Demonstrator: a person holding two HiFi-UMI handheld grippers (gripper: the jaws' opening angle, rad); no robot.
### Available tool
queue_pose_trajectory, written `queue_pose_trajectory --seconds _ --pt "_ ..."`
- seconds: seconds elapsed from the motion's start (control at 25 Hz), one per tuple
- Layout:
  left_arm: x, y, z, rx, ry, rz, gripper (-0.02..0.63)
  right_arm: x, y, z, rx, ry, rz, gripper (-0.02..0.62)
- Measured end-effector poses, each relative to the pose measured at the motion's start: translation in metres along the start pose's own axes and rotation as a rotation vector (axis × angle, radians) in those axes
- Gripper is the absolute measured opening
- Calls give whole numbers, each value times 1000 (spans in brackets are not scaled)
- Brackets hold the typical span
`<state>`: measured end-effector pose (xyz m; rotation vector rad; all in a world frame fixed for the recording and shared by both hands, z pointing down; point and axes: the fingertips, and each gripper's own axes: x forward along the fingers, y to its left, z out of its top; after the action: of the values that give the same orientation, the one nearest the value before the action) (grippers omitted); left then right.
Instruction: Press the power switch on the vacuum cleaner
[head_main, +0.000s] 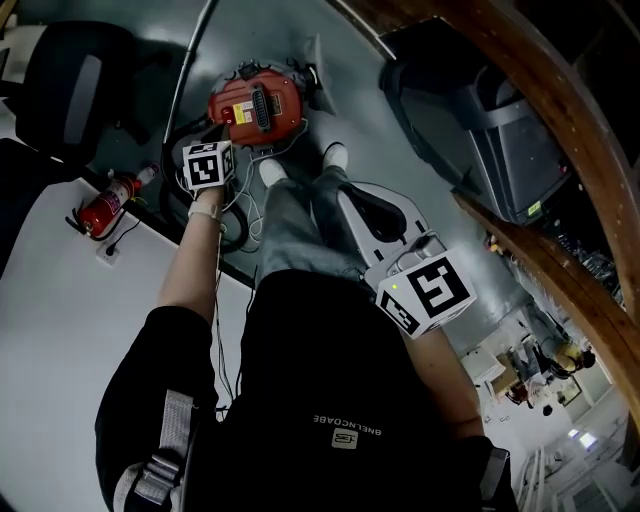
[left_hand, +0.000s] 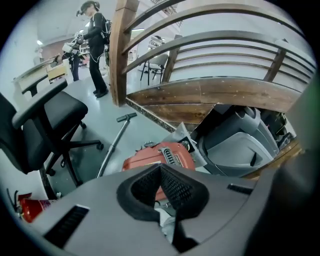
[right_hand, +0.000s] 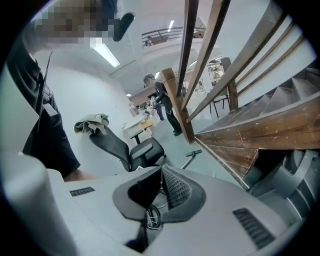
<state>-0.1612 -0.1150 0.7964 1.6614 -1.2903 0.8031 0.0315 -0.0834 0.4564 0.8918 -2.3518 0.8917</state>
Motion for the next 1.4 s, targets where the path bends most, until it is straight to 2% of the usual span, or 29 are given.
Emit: queue_pose_trajectory --seconds 0.32,0.68,1.0,1.4 --pt "-90 -53 47 50 -100 -52 14 -30 5 23 -26 -50 18 29" --pt "-202 -116 105 106 -254 -124 14 -53 16 36 -44 -94 51 29" --pt "-297 -167 144 122 -400 -168 14 -66 21 59 -82 -142 110 29" --pt "-392 -199 163 88 -555 -145 15 -89 48 95 -168 -195 214 29"
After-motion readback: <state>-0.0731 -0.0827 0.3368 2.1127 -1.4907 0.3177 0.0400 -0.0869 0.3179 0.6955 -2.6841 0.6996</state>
